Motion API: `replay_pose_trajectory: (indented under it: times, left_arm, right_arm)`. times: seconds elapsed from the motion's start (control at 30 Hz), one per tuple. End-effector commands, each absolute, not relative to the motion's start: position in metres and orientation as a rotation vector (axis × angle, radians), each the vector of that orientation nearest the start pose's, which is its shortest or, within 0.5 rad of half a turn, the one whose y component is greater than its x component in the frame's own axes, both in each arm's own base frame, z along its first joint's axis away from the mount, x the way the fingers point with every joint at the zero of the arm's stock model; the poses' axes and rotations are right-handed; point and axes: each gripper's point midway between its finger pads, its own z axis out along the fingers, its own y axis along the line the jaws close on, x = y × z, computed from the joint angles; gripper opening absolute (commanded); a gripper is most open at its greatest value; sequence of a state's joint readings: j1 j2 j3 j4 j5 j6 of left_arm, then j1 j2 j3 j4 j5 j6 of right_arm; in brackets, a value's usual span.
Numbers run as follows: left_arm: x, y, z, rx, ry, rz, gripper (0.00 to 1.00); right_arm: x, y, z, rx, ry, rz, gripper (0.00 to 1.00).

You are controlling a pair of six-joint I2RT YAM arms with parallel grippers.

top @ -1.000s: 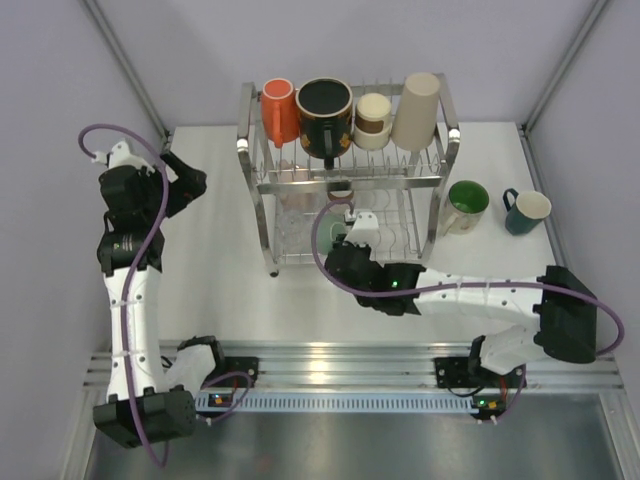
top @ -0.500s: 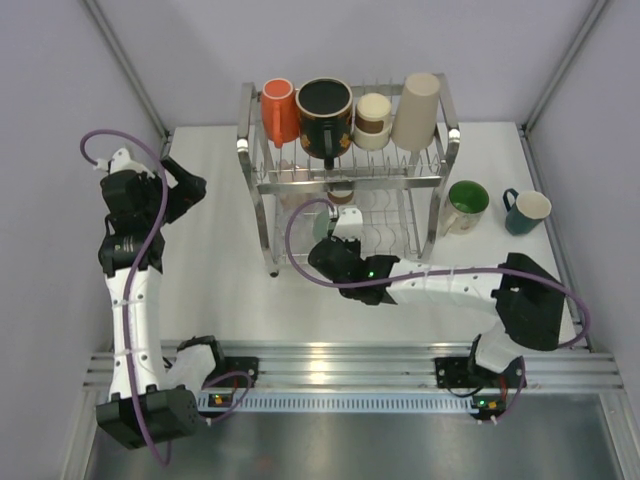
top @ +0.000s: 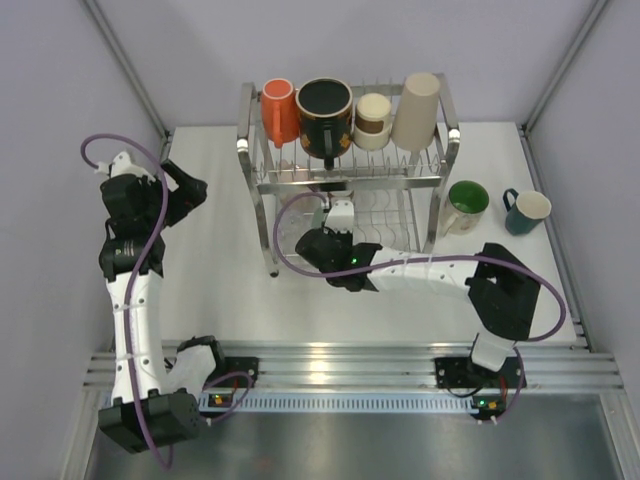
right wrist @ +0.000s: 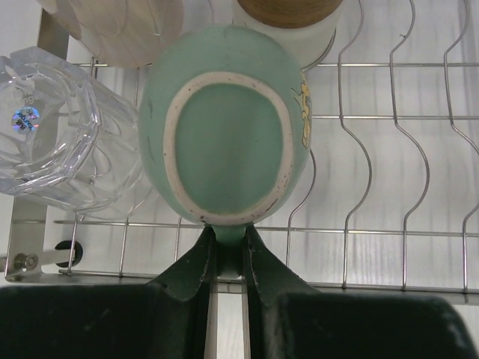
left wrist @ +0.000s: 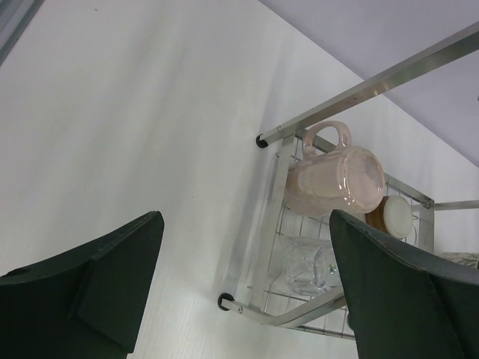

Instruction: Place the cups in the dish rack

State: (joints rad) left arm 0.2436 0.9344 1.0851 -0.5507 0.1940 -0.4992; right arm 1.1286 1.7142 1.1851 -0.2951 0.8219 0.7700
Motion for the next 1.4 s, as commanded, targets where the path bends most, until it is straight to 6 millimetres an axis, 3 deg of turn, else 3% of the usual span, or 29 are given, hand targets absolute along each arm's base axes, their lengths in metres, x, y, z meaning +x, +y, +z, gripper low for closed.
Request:
replay_pose_trajectory:
  times: [0.0, 0.27, 0.57, 0.8, 0.9, 0.93, 1.03, 1.2, 1.37]
  left_arm:
    - [0.305, 0.022, 0.303, -0.574, 1.858, -0.357, 0.98]
    - [0.305, 0.023, 0.303, -0.575, 1.854, -0.353, 0.98]
    - [0.301, 0.023, 0.304, -0.572, 1.846, -0.347, 0.98]
    - [0.3, 0.024, 0.31, -0.546, 1.835, -0.328, 0.98]
    - [0.302, 0.025, 0.314, -0.526, 1.834, -0.318, 0.98]
    - [0.301, 0.024, 0.316, -0.525, 1.828, -0.323, 0.98]
    - [0.3, 0.018, 0.321, -0.521, 1.82, -0.364, 0.98]
    - [0.3, 0.014, 0.324, -0.518, 1.817, -0.396, 0.98]
    - [0.298, 0.008, 0.324, -0.512, 1.818, -0.43, 0.97]
  right_arm:
    - [0.298, 0.337, 0.141, 0.088, 2.063, 0.123, 0.06]
    - [0.304, 0.328, 0.126, 0.183, 2.084, 0.066, 0.16]
    - [0.306, 0.328, 0.121, 0.183, 2.094, 0.059, 0.32]
    - [0.294, 0.326, 0.149, 0.116, 2.087, 0.156, 0.32]
    - [0.285, 0.317, 0.155, 0.077, 2.086, 0.167, 0.33]
    - [0.283, 0.319, 0.171, 0.081, 2.063, 0.237, 0.33]
    - [0.273, 0.312, 0.18, 0.043, 2.056, 0.289, 0.33]
    - [0.258, 0.297, 0.179, 0.042, 2.047, 0.354, 0.33]
    - [0.263, 0.282, 0.183, 0.183, 2.018, 0.431, 0.36]
